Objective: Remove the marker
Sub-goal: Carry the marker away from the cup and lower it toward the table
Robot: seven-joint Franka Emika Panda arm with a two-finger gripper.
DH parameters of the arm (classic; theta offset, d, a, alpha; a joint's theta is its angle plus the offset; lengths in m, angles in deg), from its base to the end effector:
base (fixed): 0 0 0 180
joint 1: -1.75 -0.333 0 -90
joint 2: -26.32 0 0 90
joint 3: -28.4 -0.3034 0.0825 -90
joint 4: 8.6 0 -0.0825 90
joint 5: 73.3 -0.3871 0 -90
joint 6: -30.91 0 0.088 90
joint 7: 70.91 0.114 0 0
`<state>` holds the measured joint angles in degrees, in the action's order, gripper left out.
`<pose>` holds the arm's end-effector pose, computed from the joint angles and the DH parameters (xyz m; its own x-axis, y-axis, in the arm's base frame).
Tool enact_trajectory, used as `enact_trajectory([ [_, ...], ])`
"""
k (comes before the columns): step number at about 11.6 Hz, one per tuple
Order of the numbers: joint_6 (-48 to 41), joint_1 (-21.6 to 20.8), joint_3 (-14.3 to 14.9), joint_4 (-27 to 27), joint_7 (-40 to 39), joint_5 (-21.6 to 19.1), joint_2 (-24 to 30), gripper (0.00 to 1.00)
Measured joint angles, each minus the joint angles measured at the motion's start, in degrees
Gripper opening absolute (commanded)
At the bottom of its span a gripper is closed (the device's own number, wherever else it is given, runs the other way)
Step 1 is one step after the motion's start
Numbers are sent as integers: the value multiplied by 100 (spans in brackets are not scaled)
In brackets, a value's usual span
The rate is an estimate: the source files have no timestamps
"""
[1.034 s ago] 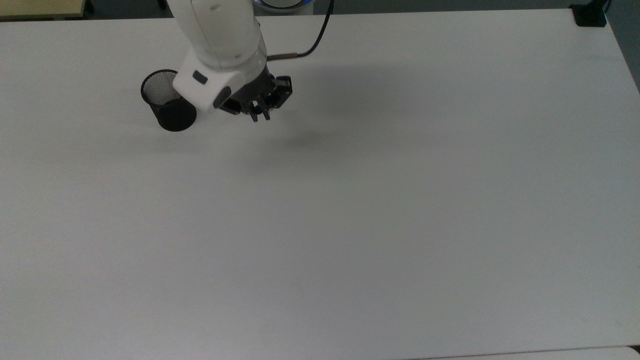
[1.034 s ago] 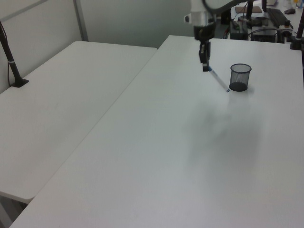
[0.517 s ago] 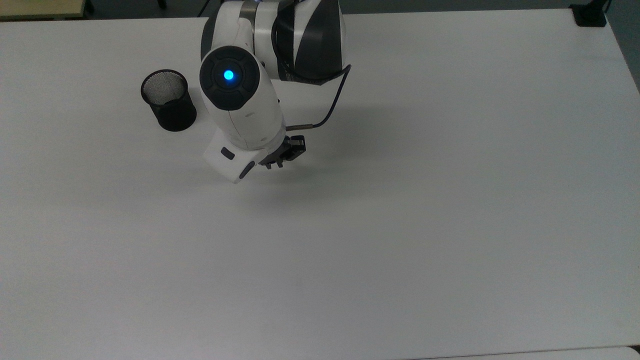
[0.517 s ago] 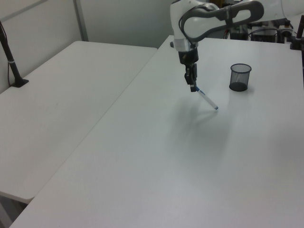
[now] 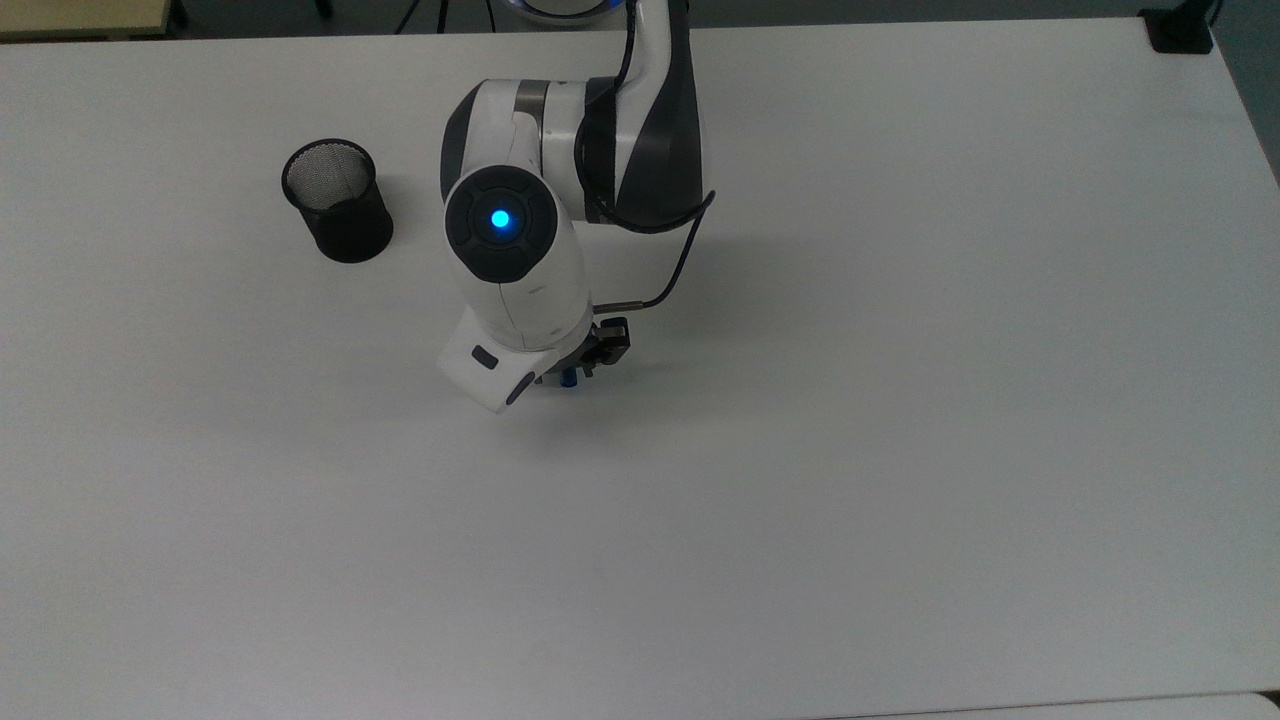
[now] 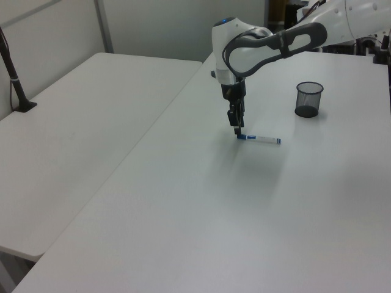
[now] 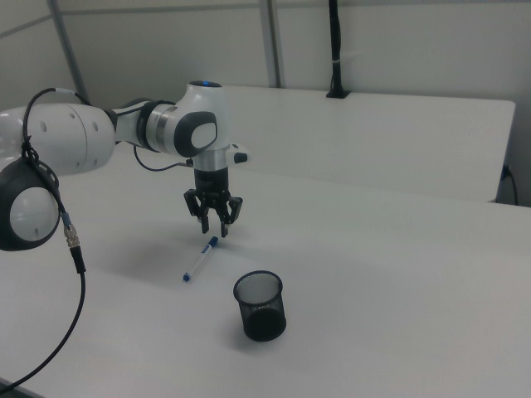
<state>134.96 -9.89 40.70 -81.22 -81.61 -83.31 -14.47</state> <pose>0.7167 0.0410 0.3114 0.9767 0.1617 -0.1408 0.1563 -0.9865 -0.0487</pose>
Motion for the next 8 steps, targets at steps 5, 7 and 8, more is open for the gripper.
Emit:
enact_trajectory([
  [5,42,5,17,130,43,83,216,100],
  [7,40,17,25,18,198,251,704,100],
  [8,37,24,29,-188,236,283,1050,100],
])
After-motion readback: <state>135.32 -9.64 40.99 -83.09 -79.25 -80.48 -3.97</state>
